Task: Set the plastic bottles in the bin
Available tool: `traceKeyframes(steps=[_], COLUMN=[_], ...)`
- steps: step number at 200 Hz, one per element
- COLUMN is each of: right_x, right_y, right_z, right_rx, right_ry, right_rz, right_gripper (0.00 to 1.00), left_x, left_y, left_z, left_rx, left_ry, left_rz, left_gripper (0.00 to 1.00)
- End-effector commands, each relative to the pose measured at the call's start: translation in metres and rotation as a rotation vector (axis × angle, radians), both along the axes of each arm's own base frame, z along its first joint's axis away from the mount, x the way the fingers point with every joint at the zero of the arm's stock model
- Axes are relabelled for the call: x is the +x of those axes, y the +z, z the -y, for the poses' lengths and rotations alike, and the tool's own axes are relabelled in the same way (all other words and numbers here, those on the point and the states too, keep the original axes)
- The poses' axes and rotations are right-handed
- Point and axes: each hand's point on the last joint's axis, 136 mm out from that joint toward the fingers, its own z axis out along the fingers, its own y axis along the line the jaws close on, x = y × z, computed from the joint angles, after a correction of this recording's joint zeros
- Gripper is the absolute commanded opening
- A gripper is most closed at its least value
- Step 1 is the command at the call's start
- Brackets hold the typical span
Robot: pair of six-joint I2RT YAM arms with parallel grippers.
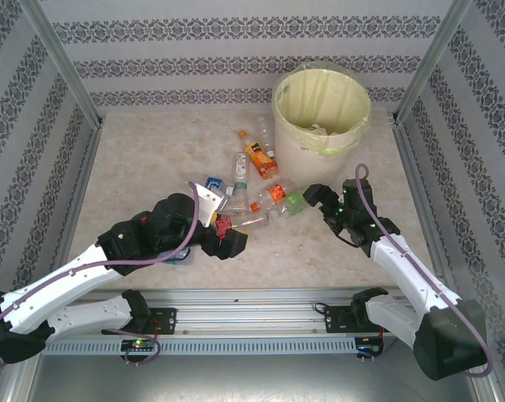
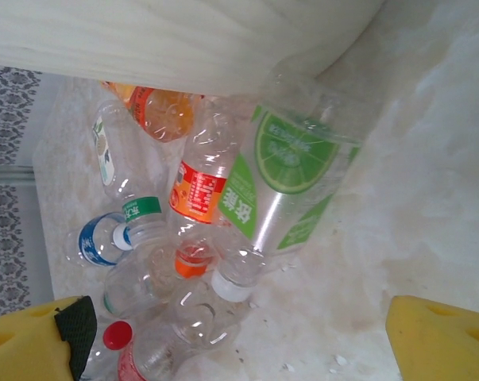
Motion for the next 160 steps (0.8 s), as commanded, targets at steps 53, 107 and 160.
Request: traceKeyframes(steps=[53,107,160], right_x=[0.032,0.046,0.055], right_y=[-0.032,-0.056,-0.072], right_z=[-0.017,-0.027,-0.032], right_rx=[0.049,0.075,0.074], right_ry=[-0.073,-0.081,-0.067], right_rz=[-0.028,-0.067,-0.094], right_gripper=[0.91,0.81,0.79], left_x=[-0.005,-0.004,-0.004], left_y=[-0.01,-0.012,-0.015], left_z=[-0.003,-0.001,0.0], left_rx=[0.007,-0.006,-0.006], left_ry=[0.0,0.005,0.004], left_rz=[-0.023,-0.029,-0.036], left_gripper=[1.0,1.0,1.0])
